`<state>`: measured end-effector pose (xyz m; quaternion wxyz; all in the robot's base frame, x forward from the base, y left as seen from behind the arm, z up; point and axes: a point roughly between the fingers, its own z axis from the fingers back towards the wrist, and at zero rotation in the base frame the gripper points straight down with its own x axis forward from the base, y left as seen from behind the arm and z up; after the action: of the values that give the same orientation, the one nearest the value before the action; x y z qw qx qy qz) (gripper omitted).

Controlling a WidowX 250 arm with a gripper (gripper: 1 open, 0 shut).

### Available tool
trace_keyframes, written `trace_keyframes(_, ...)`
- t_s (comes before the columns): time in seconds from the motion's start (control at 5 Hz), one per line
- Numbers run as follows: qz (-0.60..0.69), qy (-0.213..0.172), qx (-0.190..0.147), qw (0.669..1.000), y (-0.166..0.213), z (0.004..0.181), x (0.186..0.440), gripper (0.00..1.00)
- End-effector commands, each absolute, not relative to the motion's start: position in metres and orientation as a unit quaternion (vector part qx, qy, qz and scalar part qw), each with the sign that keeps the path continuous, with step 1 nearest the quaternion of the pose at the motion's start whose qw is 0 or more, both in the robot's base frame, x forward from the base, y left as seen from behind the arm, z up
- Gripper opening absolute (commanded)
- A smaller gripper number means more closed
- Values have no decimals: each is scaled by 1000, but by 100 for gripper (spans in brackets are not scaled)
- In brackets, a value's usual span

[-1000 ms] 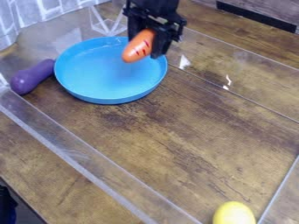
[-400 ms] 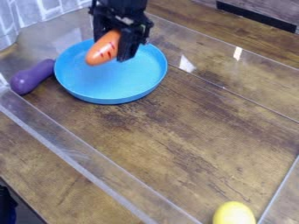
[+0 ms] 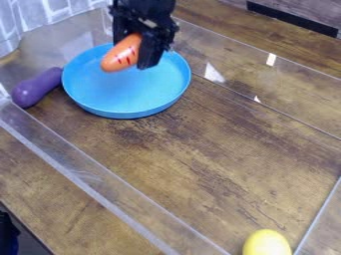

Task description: Put the carrot on the blue tray

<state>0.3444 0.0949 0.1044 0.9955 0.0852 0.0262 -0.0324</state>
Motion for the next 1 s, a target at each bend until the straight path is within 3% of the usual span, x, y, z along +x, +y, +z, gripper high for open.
trace_keyframes(0.0, -46, 5, 96, 994, 112, 118, 352, 0)
trace_keyframes(0.4, -51, 19, 100, 993, 112, 108, 338, 0)
trace_keyframes(0.6, -67, 24, 102, 992, 125, 89, 336, 0)
trace_keyframes(0.8, -83, 27, 101, 991, 135, 72, 334, 100)
